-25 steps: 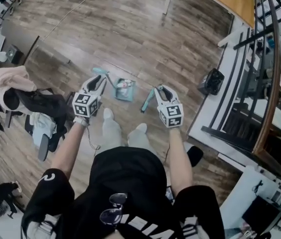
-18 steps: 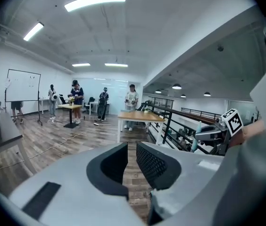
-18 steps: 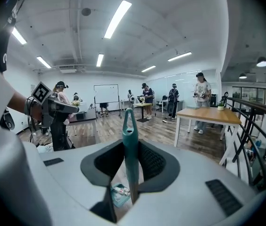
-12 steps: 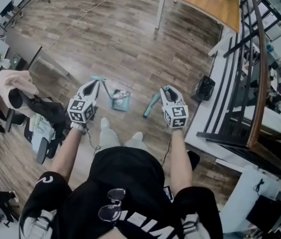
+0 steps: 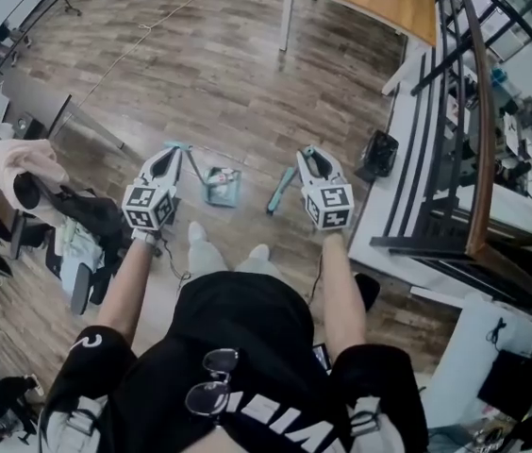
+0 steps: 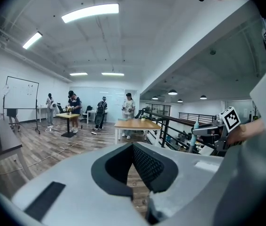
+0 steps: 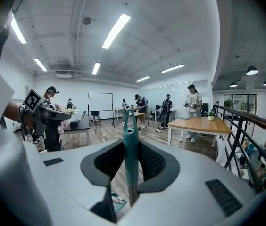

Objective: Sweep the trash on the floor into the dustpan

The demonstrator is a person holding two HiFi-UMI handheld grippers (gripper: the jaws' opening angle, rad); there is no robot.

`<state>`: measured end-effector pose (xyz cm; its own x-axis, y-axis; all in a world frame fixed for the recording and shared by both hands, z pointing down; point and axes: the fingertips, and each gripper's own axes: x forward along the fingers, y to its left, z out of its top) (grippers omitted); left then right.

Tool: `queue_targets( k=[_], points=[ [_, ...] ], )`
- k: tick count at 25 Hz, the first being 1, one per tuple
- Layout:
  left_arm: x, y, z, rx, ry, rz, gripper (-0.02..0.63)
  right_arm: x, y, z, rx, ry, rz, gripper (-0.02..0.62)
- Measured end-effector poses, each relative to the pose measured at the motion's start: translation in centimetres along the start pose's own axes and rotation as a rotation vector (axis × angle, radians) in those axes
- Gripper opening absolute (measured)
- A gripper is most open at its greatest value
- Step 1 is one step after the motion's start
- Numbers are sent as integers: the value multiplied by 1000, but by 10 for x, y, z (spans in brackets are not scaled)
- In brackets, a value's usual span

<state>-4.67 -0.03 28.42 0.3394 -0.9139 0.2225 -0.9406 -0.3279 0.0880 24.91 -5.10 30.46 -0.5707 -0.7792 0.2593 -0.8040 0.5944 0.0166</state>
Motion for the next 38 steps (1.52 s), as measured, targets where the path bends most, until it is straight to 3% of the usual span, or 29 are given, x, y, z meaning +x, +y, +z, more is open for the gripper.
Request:
queue_targets(
  k=[38],
  points=[
    [-3, 12, -29, -14, 50, 40, -1, -5, 24, -37, -7, 62, 45, 83]
  ],
)
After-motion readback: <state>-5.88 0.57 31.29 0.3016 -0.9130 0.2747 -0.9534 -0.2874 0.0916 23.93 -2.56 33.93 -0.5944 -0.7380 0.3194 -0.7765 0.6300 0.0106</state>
